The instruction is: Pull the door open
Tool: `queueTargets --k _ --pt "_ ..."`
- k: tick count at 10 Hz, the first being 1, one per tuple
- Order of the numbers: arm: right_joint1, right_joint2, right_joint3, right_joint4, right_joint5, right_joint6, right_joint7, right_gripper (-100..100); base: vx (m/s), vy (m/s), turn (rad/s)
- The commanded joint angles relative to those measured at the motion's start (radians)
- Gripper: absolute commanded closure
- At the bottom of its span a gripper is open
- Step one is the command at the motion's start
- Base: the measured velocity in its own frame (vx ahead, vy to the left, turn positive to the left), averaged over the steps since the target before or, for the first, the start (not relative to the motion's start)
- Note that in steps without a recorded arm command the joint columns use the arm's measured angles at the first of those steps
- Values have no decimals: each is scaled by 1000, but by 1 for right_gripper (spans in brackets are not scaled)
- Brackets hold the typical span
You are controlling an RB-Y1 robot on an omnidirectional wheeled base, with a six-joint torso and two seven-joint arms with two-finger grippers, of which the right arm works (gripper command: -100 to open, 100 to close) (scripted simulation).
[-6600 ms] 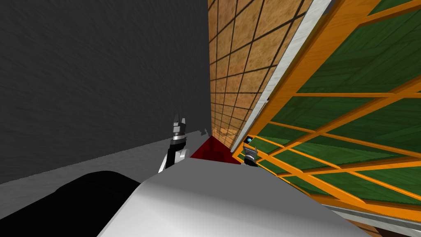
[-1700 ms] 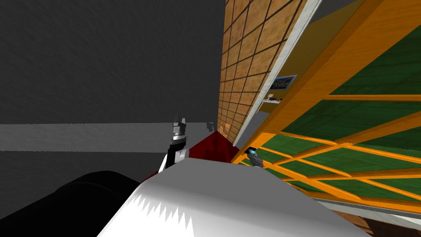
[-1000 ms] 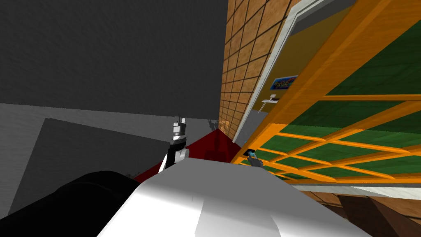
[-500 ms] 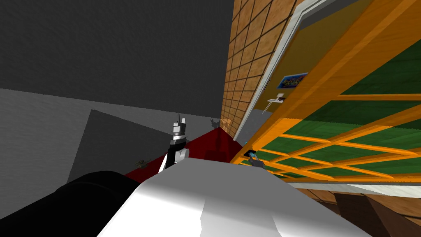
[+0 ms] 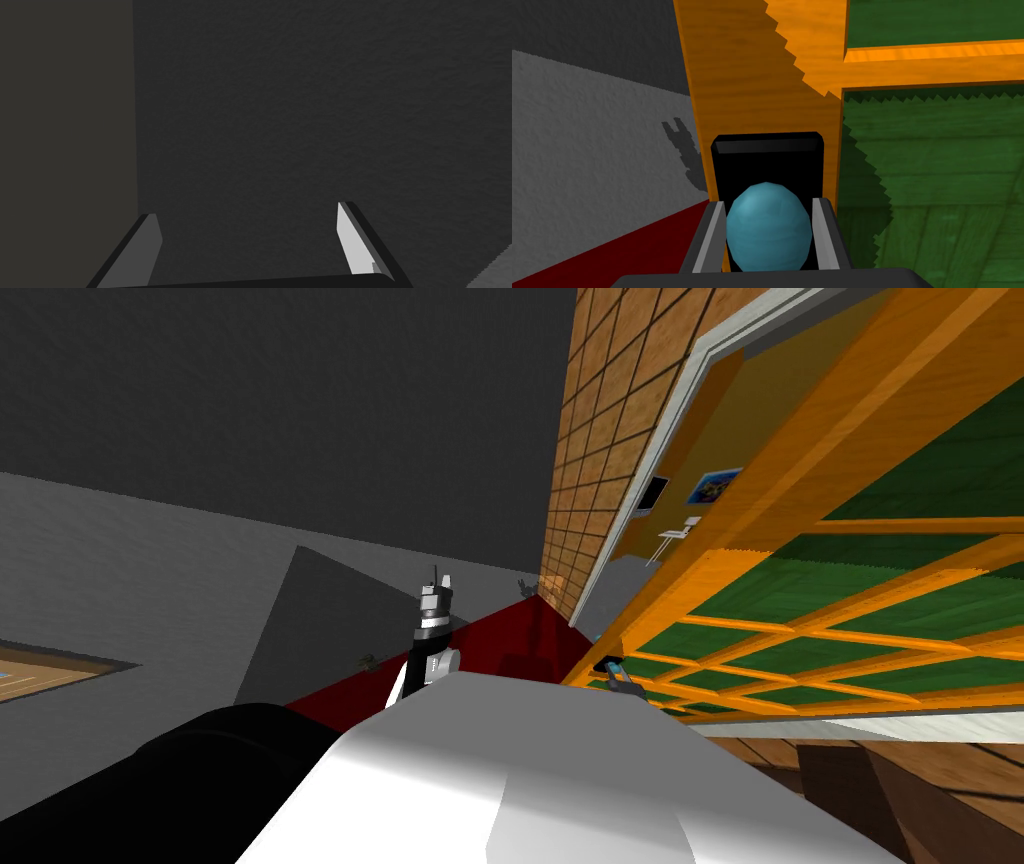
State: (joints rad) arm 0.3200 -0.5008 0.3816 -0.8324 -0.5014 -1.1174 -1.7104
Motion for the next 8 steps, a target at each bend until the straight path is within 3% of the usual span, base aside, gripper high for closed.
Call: queueTargets --k 1,8 --pt "0 -4 5 8 3 -10 -7 100 -130 -23 124" --pt "-2 -30 34 56 18 -71 -49 100 -206 -39 139"
